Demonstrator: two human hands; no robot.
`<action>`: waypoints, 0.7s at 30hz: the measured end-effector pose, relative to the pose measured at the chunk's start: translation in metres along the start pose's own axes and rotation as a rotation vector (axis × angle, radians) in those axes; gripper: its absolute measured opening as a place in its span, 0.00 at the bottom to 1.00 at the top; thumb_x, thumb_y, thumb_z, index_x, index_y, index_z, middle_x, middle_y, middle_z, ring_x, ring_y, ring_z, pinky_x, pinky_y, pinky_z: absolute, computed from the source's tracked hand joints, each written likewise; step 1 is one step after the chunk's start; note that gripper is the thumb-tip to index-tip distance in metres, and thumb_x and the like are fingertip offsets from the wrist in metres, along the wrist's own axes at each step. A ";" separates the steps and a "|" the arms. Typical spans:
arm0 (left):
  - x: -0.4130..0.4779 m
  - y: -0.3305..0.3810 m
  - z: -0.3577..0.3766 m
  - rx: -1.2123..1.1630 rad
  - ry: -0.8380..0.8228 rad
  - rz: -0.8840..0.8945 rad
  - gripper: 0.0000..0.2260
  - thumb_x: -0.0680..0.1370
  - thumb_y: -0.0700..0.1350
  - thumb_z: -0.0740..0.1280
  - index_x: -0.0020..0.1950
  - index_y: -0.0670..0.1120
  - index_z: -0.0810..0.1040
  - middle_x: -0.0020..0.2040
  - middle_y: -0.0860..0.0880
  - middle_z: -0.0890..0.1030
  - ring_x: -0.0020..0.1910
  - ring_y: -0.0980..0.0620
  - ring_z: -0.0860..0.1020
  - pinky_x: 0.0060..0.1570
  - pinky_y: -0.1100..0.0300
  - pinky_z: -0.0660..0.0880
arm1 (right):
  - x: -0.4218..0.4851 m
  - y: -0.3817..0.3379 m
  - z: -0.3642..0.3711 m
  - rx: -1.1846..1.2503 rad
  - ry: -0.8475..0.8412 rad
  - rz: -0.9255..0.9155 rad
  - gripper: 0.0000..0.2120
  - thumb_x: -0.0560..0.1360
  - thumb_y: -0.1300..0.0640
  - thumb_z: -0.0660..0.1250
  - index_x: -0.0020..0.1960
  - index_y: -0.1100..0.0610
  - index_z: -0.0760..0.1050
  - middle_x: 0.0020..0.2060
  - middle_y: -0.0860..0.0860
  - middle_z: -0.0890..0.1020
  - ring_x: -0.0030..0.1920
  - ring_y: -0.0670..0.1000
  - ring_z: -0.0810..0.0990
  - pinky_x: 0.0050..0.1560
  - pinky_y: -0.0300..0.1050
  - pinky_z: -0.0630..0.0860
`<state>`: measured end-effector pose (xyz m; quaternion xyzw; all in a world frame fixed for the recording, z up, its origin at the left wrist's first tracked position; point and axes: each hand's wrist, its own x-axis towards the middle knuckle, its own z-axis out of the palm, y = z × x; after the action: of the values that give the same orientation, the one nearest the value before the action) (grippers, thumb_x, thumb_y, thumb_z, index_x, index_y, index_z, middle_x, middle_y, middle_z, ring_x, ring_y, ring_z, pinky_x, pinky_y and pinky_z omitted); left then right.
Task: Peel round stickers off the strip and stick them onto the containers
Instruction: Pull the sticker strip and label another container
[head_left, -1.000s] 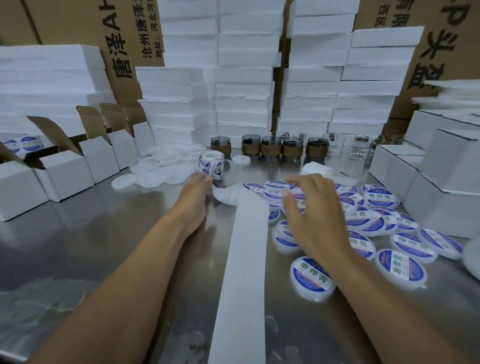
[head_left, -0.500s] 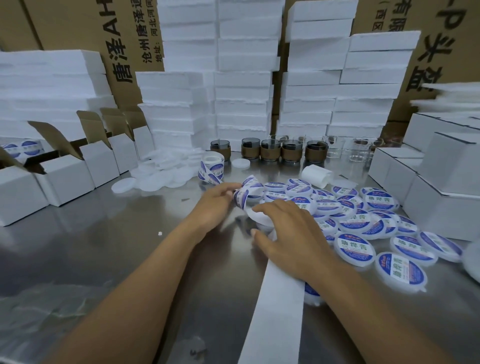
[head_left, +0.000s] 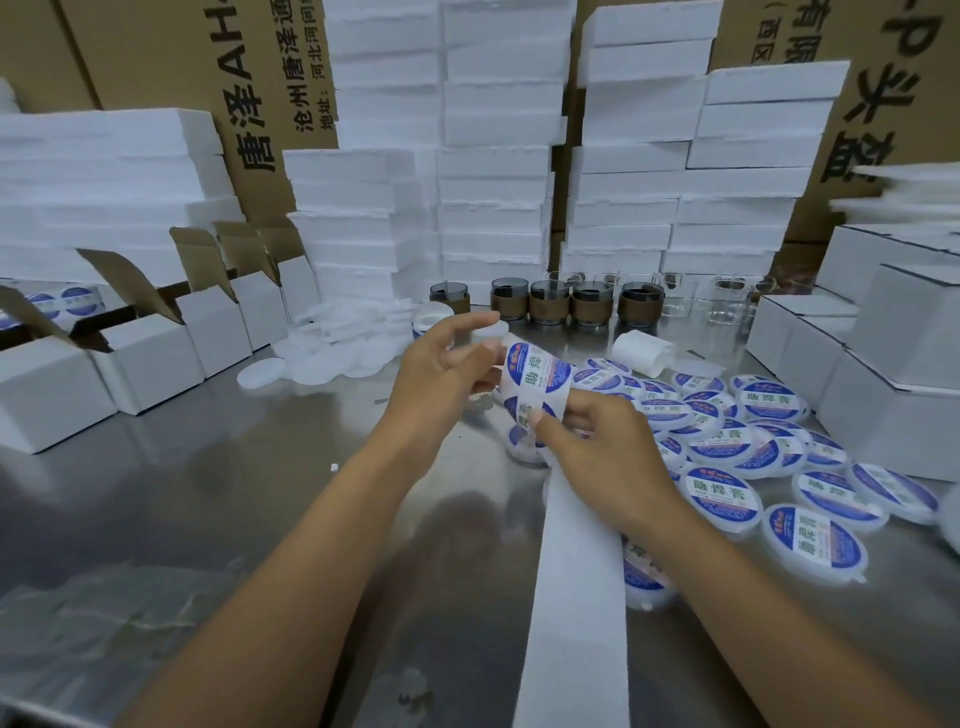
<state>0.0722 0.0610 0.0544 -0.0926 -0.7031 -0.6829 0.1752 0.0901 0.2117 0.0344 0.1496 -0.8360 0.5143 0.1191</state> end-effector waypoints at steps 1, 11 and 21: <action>0.001 0.000 -0.001 -0.041 0.042 -0.019 0.07 0.79 0.40 0.63 0.53 0.51 0.77 0.35 0.51 0.84 0.34 0.54 0.80 0.36 0.64 0.77 | 0.000 -0.002 -0.002 0.077 -0.013 0.038 0.06 0.76 0.56 0.65 0.45 0.54 0.81 0.39 0.46 0.85 0.42 0.44 0.82 0.48 0.43 0.76; 0.006 -0.018 -0.002 -0.096 -0.076 -0.646 0.09 0.78 0.33 0.60 0.56 0.33 0.77 0.47 0.38 0.84 0.46 0.45 0.83 0.47 0.55 0.81 | 0.006 -0.014 -0.015 1.298 -0.100 0.587 0.13 0.79 0.57 0.58 0.59 0.62 0.74 0.56 0.60 0.80 0.53 0.56 0.81 0.53 0.54 0.77; -0.001 -0.020 0.019 -0.499 -0.061 -0.702 0.12 0.80 0.39 0.61 0.61 0.39 0.76 0.60 0.37 0.78 0.57 0.43 0.77 0.63 0.49 0.72 | -0.001 -0.022 -0.013 1.403 -0.305 0.660 0.16 0.79 0.55 0.56 0.55 0.67 0.74 0.37 0.61 0.82 0.31 0.55 0.83 0.30 0.48 0.81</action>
<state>0.0635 0.0786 0.0356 0.0923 -0.5102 -0.8471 -0.1165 0.1002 0.2138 0.0576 0.0027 -0.3249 0.9040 -0.2777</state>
